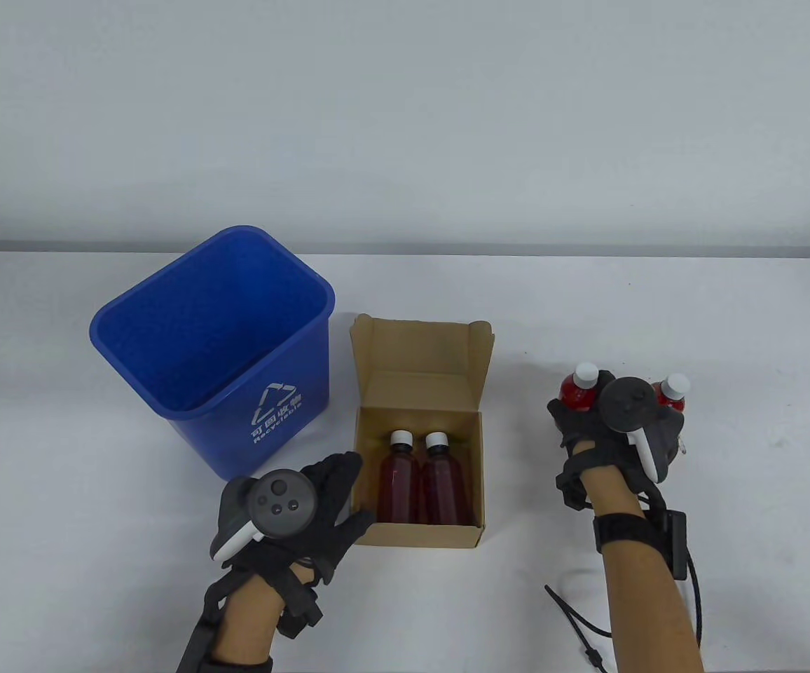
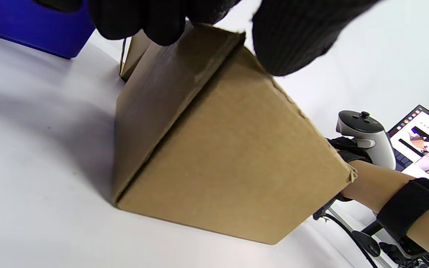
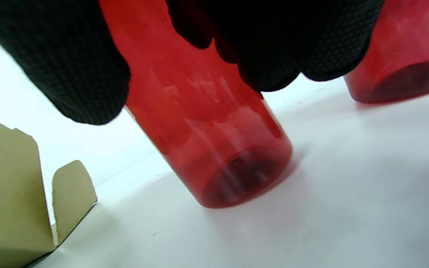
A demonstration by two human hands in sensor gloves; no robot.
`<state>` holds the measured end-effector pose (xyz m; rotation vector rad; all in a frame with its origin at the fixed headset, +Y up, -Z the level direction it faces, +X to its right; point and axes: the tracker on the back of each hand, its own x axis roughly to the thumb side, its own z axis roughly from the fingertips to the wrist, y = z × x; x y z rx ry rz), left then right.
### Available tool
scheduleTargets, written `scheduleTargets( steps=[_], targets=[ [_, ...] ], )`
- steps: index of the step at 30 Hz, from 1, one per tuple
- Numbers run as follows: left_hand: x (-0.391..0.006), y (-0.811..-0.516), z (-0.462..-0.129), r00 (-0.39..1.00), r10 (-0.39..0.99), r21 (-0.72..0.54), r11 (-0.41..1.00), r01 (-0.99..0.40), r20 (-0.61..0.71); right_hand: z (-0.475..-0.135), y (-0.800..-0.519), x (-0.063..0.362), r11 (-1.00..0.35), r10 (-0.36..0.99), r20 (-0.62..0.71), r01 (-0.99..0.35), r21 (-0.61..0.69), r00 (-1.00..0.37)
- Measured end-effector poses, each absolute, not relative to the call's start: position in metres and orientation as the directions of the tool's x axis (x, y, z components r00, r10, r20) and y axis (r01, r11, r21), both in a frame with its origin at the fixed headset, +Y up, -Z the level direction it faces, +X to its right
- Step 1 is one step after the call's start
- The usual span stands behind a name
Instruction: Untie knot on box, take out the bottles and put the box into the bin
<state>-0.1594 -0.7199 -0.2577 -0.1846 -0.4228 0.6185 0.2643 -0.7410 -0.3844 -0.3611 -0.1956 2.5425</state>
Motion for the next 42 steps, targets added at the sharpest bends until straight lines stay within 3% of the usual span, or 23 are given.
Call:
scheduleTargets(
  steps=[3,9,24,33,42],
  targets=[
    [-0.158,-0.721,-0.258,0.728,0.602,-0.300,0.797,-0.524,0.328,-0.386,-0.750,0.267,-0.761,0.649,-0.229,-0.613,-0.212,-0.726],
    [-0.158,-0.721,-0.258,0.727,0.602,-0.301,0.797,-0.524,0.329,-0.384,-0.751,0.265,-0.784,0.620,-0.212,-0.589,-0.196,-0.755],
    [-0.156,-0.720,-0.256,0.732,0.594,-0.297,0.803,-0.516,0.334,-0.339,-0.653,0.256,-0.830,0.531,-0.053,-0.507,-0.232,-0.846],
    [-0.156,-0.719,-0.255,0.743,0.581,-0.281,0.813,-0.510,0.333,-0.302,-0.619,0.199,-0.919,0.321,0.166,-0.349,-0.184,-0.932],
    [-0.156,-0.718,-0.255,0.749,0.575,-0.277,0.817,-0.506,0.329,-0.289,-0.627,0.114,-0.973,0.215,0.332,-0.230,-0.007,-0.919]
  ],
)
